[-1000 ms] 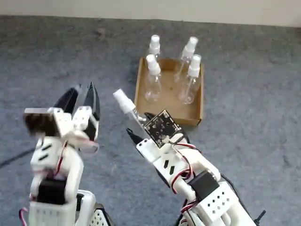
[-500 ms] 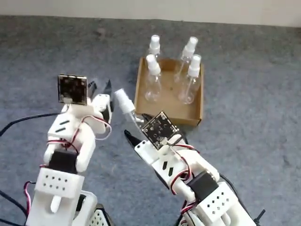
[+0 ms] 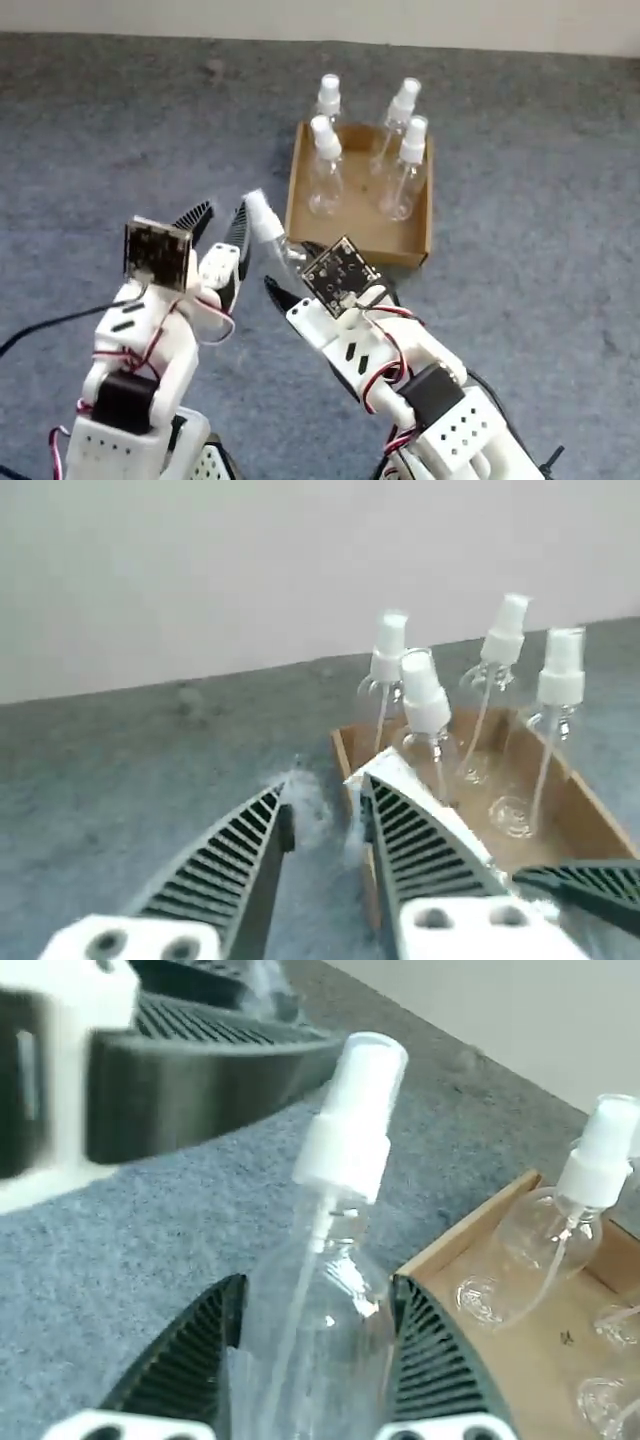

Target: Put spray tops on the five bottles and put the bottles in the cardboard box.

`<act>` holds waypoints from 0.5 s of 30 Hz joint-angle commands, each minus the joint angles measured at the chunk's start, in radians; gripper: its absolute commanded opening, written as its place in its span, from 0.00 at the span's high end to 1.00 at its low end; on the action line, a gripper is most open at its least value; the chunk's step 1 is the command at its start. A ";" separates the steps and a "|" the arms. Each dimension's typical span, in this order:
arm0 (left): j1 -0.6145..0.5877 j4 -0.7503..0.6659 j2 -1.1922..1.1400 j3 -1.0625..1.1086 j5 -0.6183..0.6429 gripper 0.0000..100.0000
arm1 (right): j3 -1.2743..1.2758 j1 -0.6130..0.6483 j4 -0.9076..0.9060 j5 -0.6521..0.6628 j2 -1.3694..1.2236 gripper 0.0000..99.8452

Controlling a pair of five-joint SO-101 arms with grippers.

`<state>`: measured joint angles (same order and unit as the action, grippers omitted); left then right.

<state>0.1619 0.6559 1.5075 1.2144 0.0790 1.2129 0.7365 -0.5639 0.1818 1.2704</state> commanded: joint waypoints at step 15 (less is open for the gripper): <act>0.074 0.161 0.136 0.053 -0.106 0.82 | -0.496 -0.191 0.097 -0.103 -0.447 1.00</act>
<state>0.2156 0.8416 1.7008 1.2482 0.0269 0.9183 0.5616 -0.4396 0.1204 0.9344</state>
